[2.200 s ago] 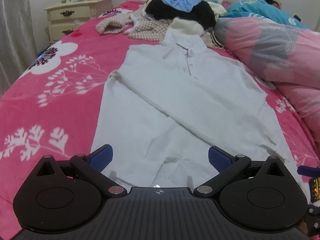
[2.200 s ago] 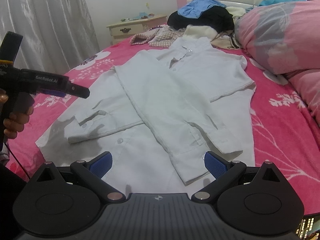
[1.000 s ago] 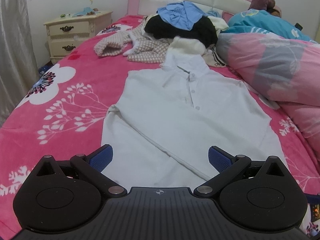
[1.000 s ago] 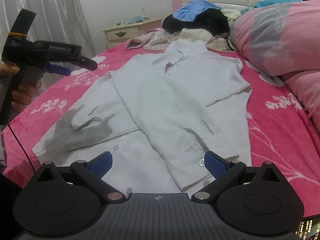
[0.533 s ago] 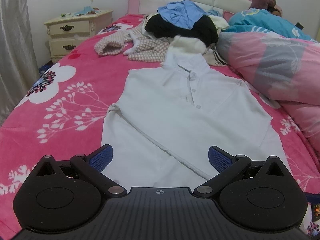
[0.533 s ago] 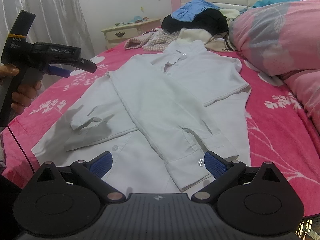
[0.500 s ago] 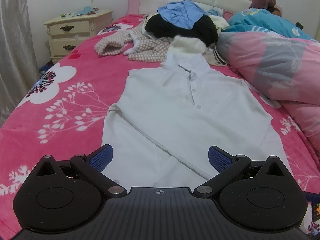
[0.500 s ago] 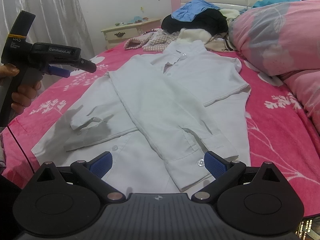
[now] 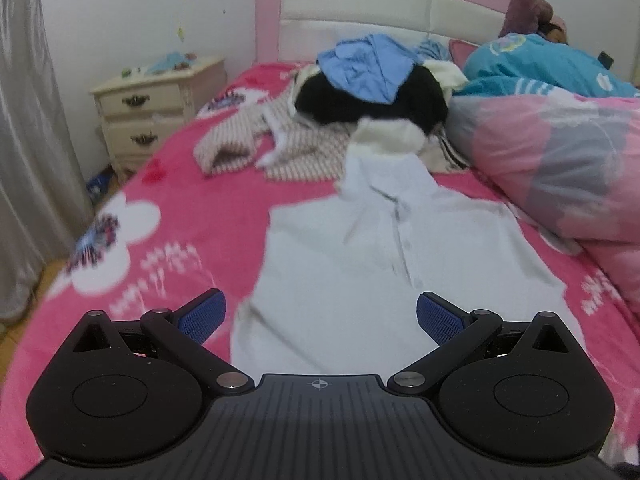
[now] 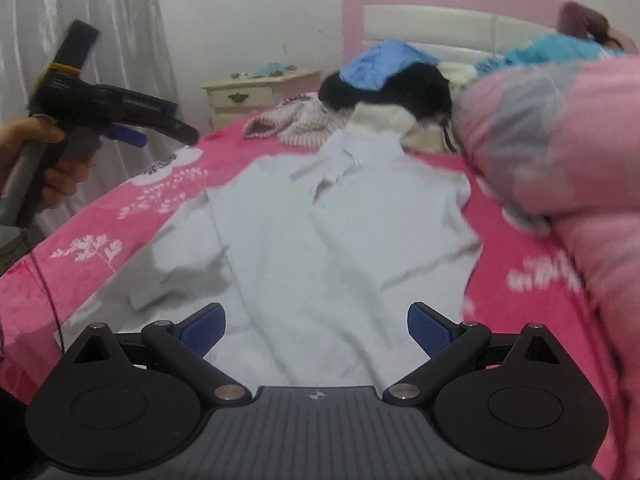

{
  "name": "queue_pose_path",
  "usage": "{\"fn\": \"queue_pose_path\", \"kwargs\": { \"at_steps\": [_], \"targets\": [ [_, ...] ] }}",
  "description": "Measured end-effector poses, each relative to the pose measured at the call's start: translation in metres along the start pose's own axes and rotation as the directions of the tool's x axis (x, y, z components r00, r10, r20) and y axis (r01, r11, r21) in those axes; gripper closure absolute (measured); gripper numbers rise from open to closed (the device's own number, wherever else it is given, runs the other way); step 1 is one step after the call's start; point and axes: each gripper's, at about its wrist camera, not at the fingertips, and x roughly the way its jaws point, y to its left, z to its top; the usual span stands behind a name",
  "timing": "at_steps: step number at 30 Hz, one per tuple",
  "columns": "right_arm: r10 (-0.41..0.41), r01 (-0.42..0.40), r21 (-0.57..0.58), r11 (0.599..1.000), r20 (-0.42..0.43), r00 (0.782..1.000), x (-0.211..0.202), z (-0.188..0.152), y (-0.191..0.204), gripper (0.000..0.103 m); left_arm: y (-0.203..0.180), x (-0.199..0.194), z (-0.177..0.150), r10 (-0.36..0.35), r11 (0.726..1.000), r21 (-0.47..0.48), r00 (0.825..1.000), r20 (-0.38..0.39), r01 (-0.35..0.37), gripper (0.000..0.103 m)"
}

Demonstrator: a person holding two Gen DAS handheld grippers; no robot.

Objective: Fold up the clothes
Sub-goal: 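Move both grippers to the shirt collar and grasp it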

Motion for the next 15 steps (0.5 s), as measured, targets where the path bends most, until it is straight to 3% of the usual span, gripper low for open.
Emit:
{"fn": "queue_pose_path", "kwargs": {
  "at_steps": [7,12,15],
  "targets": [
    [0.029,-0.041,-0.137,0.99,-0.088,0.996,0.04,0.081,-0.034,0.004,0.007,0.06,0.037,-0.023,1.0,0.013,0.998,0.055,0.023,0.0],
    [0.003,-0.026,-0.191,0.981,-0.117,0.993,0.123,0.13,-0.059,0.006,0.015,0.115,0.059,-0.064,0.998,-0.003,0.995,0.074,0.064,0.0],
    [0.002,-0.018,-0.159,0.987,-0.097,0.995,0.176,0.153,-0.079,0.007,0.026,0.152,0.067,-0.101,0.993,-0.048,0.992,0.076,0.105,0.001]
  ]
}}
